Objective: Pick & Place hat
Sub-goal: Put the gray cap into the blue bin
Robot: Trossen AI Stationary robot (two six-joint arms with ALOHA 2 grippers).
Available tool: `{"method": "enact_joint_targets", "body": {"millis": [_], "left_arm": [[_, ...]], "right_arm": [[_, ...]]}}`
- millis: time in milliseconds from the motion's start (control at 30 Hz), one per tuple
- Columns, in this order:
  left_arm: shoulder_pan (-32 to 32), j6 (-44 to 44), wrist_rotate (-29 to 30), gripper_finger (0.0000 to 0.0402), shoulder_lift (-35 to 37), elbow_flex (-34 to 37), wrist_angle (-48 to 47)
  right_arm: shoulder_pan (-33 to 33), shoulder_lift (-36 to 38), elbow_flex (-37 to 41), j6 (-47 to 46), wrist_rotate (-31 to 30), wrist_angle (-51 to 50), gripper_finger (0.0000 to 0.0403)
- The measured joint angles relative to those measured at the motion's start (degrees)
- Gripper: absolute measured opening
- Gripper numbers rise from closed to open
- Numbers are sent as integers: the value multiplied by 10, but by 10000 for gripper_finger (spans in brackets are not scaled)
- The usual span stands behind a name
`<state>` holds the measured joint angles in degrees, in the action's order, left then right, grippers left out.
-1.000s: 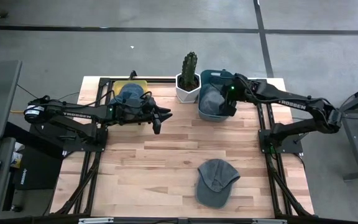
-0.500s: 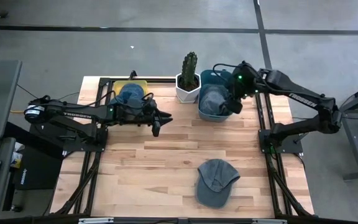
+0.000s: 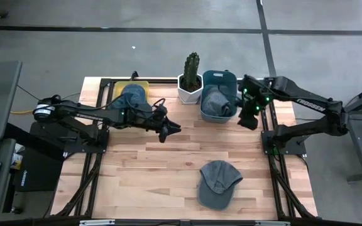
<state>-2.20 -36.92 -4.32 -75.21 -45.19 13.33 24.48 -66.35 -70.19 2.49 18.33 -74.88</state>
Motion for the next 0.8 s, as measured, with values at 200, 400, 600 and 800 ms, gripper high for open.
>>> {"method": "enact_joint_targets", "body": {"millis": [200,400,600,800], "left_arm": [[22,-90,-16,99,-49,1,28],[59,-208,-20,99,-102,-31,28],[80,-313,-54,99,-181,-95,28],[96,-371,-79,99,-271,-198,-58]], "right_arm": [[-60,40,57,-60,-13,-5,184],[-123,97,123,-122,-13,2,184],[-189,167,193,-188,-11,17,184],[-251,226,242,-241,-6,32,184]]}}
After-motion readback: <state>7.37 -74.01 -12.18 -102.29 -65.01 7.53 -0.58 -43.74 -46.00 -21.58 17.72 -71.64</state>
